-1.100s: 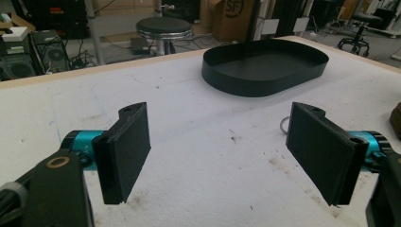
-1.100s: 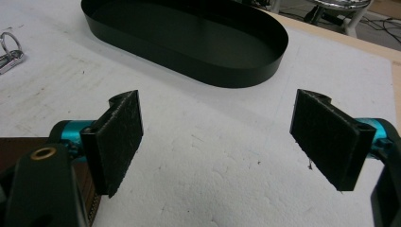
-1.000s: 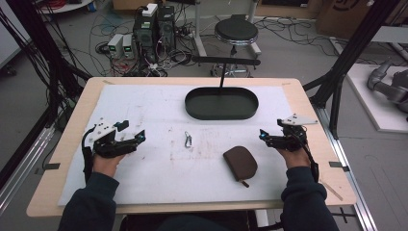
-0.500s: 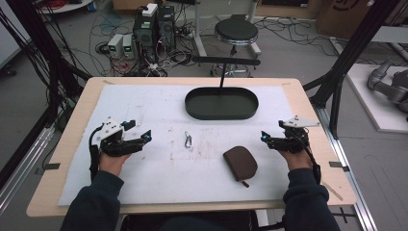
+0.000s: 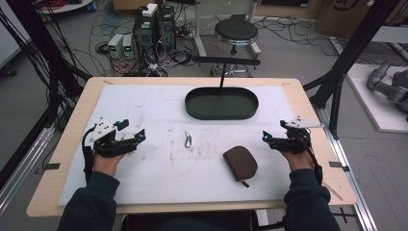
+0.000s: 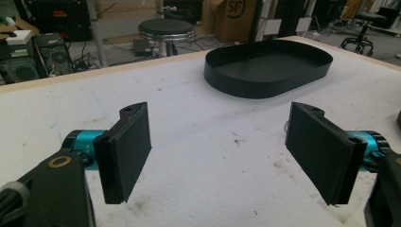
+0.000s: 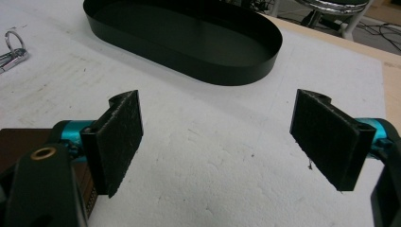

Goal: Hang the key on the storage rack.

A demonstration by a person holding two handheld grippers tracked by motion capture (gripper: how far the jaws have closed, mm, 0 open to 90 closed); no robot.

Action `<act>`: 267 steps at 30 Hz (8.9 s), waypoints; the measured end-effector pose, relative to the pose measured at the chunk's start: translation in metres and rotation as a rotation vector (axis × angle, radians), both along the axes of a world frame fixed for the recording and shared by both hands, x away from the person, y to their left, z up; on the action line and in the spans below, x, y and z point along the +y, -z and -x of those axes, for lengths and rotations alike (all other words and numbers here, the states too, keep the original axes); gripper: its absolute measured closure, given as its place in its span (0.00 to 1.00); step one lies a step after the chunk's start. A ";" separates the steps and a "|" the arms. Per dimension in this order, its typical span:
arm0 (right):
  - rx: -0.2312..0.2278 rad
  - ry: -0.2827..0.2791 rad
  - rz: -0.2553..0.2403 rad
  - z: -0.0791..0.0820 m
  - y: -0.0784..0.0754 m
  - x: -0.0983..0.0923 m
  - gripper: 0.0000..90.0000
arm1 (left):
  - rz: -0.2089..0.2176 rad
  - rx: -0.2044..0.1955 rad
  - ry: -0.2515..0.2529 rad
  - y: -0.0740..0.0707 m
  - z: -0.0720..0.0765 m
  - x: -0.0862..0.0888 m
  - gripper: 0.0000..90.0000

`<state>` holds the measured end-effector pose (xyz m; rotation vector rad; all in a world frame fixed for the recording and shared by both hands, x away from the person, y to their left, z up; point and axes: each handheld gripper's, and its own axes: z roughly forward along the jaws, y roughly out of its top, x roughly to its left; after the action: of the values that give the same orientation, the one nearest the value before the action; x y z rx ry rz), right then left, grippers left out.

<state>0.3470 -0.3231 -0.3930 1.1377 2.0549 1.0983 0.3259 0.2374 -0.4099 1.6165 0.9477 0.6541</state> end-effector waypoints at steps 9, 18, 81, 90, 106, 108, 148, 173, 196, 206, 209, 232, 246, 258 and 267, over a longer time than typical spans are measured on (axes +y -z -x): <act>0.001 -0.003 0.007 -0.001 0.001 0.001 0.20 | 0.002 0.001 -0.022 0.001 0.001 0.008 0.26; 0.000 -0.001 0.012 -0.001 0.001 0.001 0.20 | 0.000 0.002 -0.017 0.001 0.001 0.008 0.26; -0.002 -0.002 0.005 -0.002 0.002 0.001 0.20 | -0.008 -0.008 -0.038 0.002 0.004 0.010 0.26; 0.000 -0.004 0.005 -0.002 0.002 0.000 0.20 | -0.007 -0.001 -0.036 0.004 0.003 0.009 0.26; -0.004 -0.003 0.002 -0.002 0.002 0.000 0.20 | -0.007 0.000 -0.032 0.004 0.003 0.008 0.26; -0.003 -0.003 0.003 -0.002 0.002 0.000 0.20 | -0.009 -0.002 -0.032 0.004 0.003 0.008 0.26; -0.008 -0.001 0.006 0.000 0.001 0.000 0.20 | -0.010 -0.008 -0.036 0.003 0.004 0.010 0.26; -0.001 0.009 -0.013 -0.002 0.002 -0.004 0.20 | 0.011 0.035 0.076 -0.001 -0.013 -0.038 0.27; -0.015 -0.003 -0.018 0.001 -0.001 -0.001 0.20 | -0.085 0.213 0.186 0.029 -0.053 -0.132 0.48; -0.017 -0.002 -0.018 0.002 -0.001 -0.002 0.20 | -0.200 0.342 0.172 0.035 -0.064 -0.159 0.56; -0.020 -0.001 -0.020 0.002 -0.002 -0.003 0.20 | -0.207 0.357 0.167 0.036 -0.065 -0.159 0.68; -0.014 0.006 -0.032 0.003 -0.001 -0.005 0.20 | -0.191 0.351 0.220 0.022 -0.068 -0.142 0.98; -0.016 0.004 -0.046 0.001 -0.001 -0.007 0.20 | -0.055 0.206 0.238 -0.028 -0.085 -0.126 0.98; -0.014 0.003 -0.062 -0.001 -0.001 -0.008 0.20 | -0.041 0.090 0.273 -0.081 -0.131 -0.128 0.98; -0.014 0.012 -0.082 -0.002 -0.001 -0.011 0.20 | -0.048 0.034 0.303 -0.102 -0.176 -0.141 0.98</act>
<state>0.3490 -0.3346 -0.3916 1.1773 2.0057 1.1909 0.5018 0.0967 -0.3083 1.7735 0.6948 0.4440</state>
